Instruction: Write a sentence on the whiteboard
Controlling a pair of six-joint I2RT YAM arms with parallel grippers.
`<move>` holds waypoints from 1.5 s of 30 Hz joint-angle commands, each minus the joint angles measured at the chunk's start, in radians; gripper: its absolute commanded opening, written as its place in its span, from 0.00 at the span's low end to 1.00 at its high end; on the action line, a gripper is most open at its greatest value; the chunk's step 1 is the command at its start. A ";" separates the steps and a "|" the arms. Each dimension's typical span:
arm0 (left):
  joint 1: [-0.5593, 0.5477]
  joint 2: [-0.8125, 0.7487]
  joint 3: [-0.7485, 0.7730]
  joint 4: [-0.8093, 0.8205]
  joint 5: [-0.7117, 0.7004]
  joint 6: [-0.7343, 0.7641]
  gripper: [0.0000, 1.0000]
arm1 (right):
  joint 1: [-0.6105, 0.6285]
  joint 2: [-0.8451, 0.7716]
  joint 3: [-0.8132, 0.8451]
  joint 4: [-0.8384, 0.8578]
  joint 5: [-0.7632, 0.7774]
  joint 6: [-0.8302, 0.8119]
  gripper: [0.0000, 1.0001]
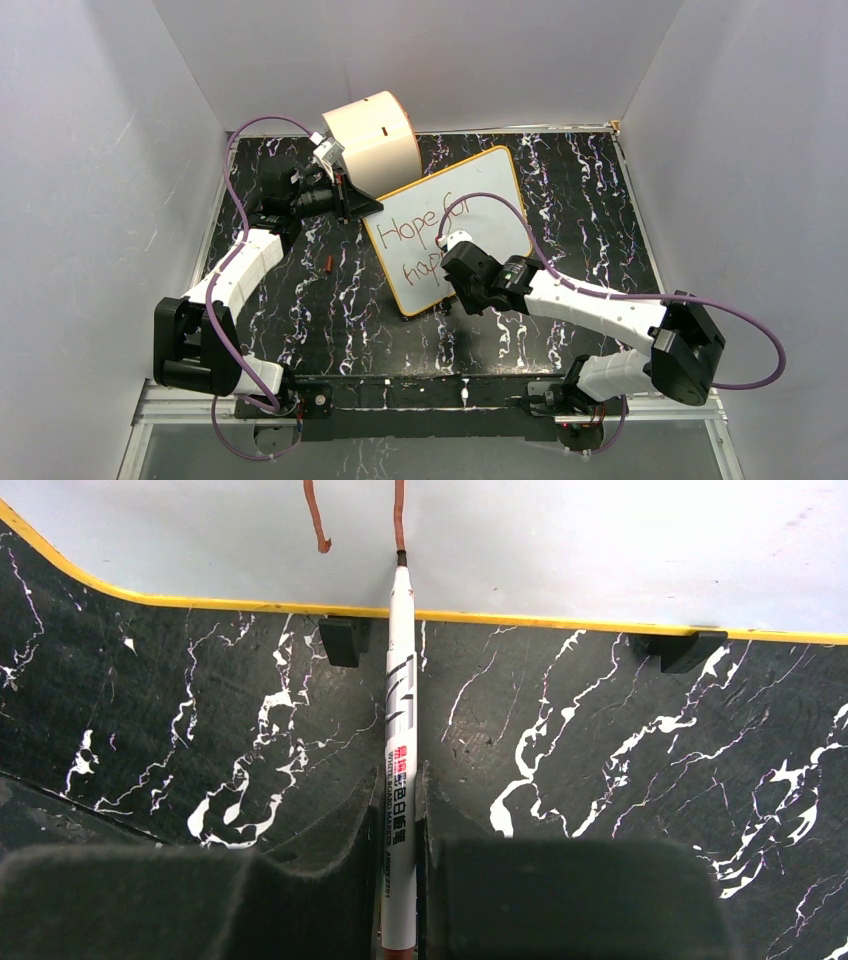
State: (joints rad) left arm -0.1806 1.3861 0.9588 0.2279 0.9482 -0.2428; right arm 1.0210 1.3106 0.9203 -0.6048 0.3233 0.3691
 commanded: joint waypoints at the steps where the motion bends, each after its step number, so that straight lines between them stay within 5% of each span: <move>1: -0.020 0.031 -0.013 -0.088 -0.057 0.068 0.00 | -0.007 -0.013 0.017 0.025 -0.002 0.003 0.00; 10: -0.020 0.030 -0.012 -0.088 -0.059 0.063 0.00 | -0.010 -0.127 0.012 0.172 0.095 -0.058 0.00; 45: -0.020 0.027 -0.010 -0.094 -0.059 0.065 0.00 | -0.058 -0.078 0.029 0.196 0.122 -0.071 0.00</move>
State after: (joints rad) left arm -0.1806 1.3861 0.9607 0.2237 0.9455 -0.2424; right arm 0.9894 1.2427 0.9203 -0.4530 0.4034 0.2852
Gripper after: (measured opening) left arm 0.053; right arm 0.198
